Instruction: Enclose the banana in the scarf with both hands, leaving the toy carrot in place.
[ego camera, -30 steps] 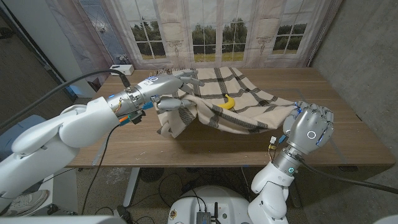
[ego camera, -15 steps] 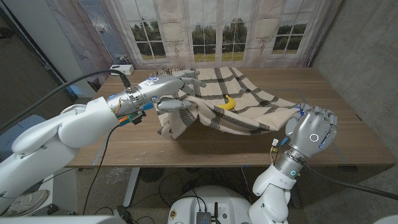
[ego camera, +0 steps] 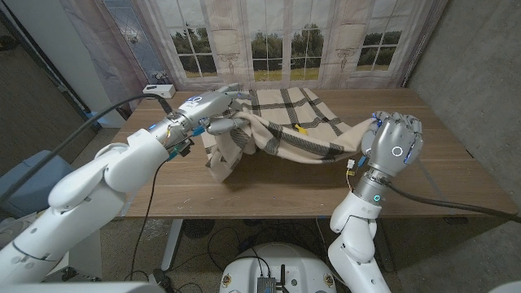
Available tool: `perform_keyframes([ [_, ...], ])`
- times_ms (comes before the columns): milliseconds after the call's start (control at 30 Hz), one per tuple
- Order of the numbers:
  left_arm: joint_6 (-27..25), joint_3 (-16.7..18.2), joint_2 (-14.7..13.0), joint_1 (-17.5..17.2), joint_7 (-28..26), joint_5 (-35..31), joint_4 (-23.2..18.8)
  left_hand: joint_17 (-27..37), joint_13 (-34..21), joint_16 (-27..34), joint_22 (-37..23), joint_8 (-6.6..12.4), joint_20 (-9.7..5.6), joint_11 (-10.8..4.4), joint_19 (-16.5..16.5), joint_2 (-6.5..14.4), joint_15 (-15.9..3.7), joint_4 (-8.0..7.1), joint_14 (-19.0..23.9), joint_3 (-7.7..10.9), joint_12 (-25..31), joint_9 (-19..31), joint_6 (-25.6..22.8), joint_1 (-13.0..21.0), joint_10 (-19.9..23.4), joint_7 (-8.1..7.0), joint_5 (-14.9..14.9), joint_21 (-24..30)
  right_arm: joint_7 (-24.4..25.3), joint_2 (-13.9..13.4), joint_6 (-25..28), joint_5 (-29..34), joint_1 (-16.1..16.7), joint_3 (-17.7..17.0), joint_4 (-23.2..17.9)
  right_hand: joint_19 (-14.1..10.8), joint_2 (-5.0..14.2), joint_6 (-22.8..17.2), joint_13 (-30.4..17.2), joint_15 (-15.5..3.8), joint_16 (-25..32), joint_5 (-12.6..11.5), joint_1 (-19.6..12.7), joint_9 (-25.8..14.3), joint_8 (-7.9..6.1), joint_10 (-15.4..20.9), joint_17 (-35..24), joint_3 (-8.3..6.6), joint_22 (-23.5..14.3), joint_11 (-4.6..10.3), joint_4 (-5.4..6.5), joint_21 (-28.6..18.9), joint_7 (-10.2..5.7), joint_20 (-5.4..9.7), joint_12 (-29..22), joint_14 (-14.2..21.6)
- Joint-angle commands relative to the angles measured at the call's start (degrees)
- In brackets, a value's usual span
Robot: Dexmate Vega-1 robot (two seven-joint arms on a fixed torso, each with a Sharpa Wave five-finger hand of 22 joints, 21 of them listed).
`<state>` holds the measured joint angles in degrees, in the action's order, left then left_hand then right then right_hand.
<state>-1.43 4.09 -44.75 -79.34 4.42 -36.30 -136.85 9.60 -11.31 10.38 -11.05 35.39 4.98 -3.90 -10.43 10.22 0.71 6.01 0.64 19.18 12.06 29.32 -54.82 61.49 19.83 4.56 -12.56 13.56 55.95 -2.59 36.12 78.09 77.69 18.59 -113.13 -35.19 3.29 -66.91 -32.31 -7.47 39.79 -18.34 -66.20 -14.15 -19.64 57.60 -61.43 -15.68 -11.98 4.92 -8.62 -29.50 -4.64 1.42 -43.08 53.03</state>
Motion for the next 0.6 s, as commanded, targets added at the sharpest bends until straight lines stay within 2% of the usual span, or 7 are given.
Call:
perform_keyframes([
  [33, -22.28, -6.09, 2.51, 5.07, -10.48, -13.7, 5.65, 0.04, -0.29, 0.02, -0.16, 0.41, -0.23, -0.33, -0.37, 0.01, -0.28, -0.38, 0.19, 0.27, -0.02, -0.04, -0.32, 0.21, 0.23, -0.84, 0.08, 0.4, -5.68, -11.41, 5.17, -8.39, -15.08, 7.93, 5.75, 0.1, 0.12, -0.69, -0.17, -5.2, -0.23, 0.18, 0.56, -0.06, -0.28, 0.14, -0.18, -0.24, -0.02, 0.49, 0.06, -0.42, -0.22, -0.06, 0.12, 0.67],
  [267, -25.64, -9.31, -0.04, 9.5, -11.89, -13.35, 8.44, 0.04, -0.29, 0.04, -0.15, 0.38, -0.2, -0.53, -0.4, -0.07, -0.31, -0.58, 0.23, 0.12, -0.07, -0.16, -0.19, -0.12, 0.24, -1.3, 0.2, 0.39, -5.88, -14.49, 7.34, -14.27, -21.82, 11.49, 9.52, 0.15, 0.08, -0.7, -0.2, -5.22, -0.49, 0.16, 0.63, -0.02, -0.26, 0.25, -0.27, -0.36, 0.02, 0.6, 0.06, -0.56, -0.44, -0.12, 0.19, 0.75],
  [600, -27.87, -15.62, -3.28, 17.24, -12.65, -12.3, 11.95, 0.02, -0.28, 0.04, -0.13, 0.49, -0.45, -0.8, -0.56, -0.19, -0.6, -0.6, 0.31, 0.03, -0.03, -0.52, -0.79, -0.26, 0.47, -1.69, 0.29, 0.43, -6.17, -18.23, 8.8, -21.69, -28.47, 14.69, 13.3, 0.25, 0.02, -0.66, -0.21, -5.25, -1.03, 0.11, 0.72, 0.04, -0.22, 0.28, -0.42, -0.62, 0.1, 0.84, 0.05, -0.83, -0.4, -0.11, 0.42, 0.87],
])
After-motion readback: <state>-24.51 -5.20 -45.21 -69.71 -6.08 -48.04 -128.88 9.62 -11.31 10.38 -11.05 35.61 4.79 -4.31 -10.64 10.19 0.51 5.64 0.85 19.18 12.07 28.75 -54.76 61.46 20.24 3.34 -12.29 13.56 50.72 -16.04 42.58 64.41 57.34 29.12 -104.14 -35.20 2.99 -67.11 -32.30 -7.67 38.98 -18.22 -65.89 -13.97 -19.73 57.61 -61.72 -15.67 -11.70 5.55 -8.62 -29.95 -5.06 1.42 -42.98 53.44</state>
